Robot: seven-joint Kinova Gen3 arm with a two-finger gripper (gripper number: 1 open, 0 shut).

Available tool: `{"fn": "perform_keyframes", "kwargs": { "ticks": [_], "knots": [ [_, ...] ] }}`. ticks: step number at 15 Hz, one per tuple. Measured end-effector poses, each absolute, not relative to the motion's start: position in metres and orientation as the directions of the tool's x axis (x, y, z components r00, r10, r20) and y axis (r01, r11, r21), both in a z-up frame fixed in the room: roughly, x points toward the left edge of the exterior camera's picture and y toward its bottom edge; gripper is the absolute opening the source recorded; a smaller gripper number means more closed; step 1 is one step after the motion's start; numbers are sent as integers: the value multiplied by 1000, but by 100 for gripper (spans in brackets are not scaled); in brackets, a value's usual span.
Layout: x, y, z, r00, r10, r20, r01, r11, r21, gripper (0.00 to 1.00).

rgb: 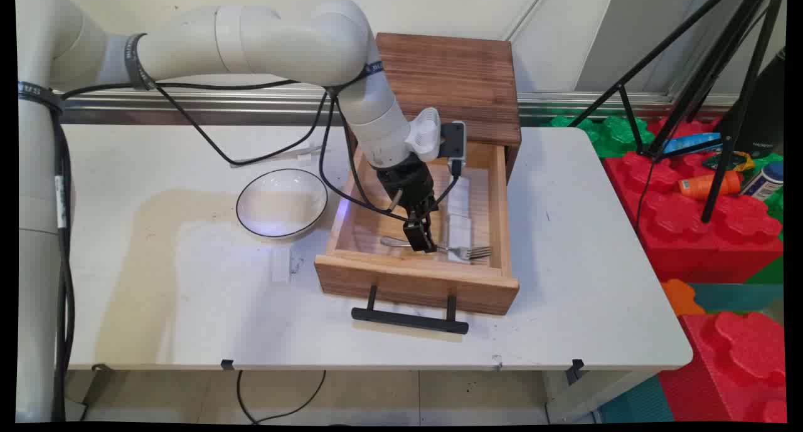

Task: Pick up the knife from the left of the white plate

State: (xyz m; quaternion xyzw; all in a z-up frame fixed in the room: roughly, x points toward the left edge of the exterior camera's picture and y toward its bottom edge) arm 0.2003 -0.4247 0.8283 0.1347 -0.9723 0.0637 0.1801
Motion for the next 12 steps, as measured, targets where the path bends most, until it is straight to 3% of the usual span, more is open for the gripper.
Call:
{"fn": "perform_keyframes", "kwargs": {
  "ticks": [5,12],
  "knots": [
    [211,-417,845,-890,-233,391,-289,953,-90,100],
    [245,-400,894,-860,-227,456,-307,945,-109,100]
  ]
}}
